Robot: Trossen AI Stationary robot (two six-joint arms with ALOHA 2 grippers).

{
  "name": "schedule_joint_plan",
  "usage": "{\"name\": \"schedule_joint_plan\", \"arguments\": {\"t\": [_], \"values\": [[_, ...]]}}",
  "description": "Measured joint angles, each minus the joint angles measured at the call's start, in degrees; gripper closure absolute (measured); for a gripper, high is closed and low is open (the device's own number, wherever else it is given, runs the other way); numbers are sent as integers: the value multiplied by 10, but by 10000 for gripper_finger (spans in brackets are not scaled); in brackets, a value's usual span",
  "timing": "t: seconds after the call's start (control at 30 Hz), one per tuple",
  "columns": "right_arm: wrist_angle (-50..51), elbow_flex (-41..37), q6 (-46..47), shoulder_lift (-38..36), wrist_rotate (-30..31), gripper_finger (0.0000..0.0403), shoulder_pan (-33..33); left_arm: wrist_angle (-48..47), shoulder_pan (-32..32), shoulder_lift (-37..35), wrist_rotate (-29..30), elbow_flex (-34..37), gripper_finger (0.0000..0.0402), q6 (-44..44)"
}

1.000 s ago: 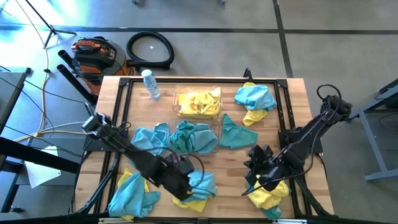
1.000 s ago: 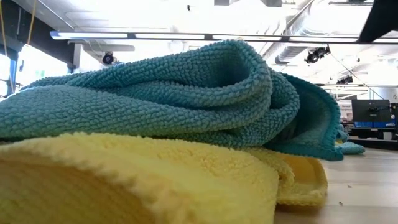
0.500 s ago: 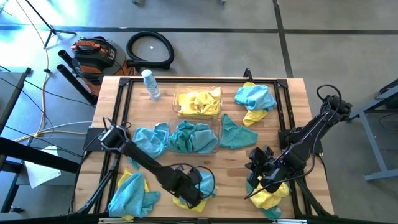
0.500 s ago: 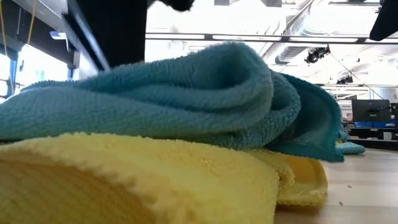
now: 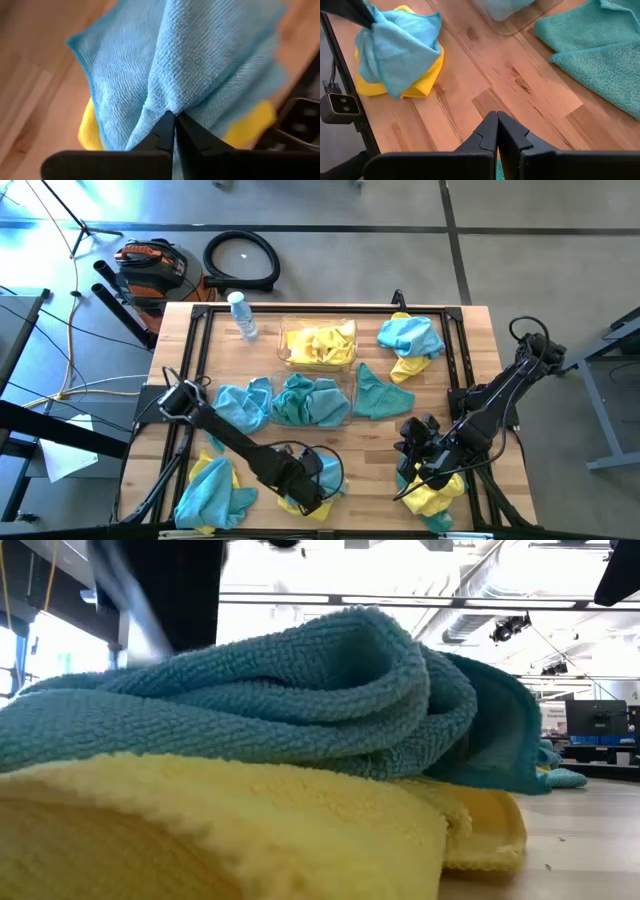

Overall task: Sort microfiber towel by color & place in baskets
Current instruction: Put the blue microfiber cloth into the bottom transparent bin

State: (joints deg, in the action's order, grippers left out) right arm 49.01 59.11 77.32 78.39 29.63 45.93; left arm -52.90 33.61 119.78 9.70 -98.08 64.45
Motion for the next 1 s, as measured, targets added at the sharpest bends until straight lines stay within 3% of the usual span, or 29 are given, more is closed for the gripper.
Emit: {"name": "schedule_joint_plan", "arguments": {"t": [0.33, 0.63, 0.87, 1.0], "values": [[-2, 0, 0, 0, 23, 403, 0, -3, 26, -137, 158, 0, 401, -38], [-11, 0, 12, 0, 44, 403, -2, -4, 22, -248, 283, 0, 401, -128], [-17, 0, 26, 0, 56, 403, -2, -3, -28, -311, 298, 0, 401, -220], [-18, 0, 51, 0, 83, 403, -2, 2, -68, -339, 276, 0, 401, -281]]}}
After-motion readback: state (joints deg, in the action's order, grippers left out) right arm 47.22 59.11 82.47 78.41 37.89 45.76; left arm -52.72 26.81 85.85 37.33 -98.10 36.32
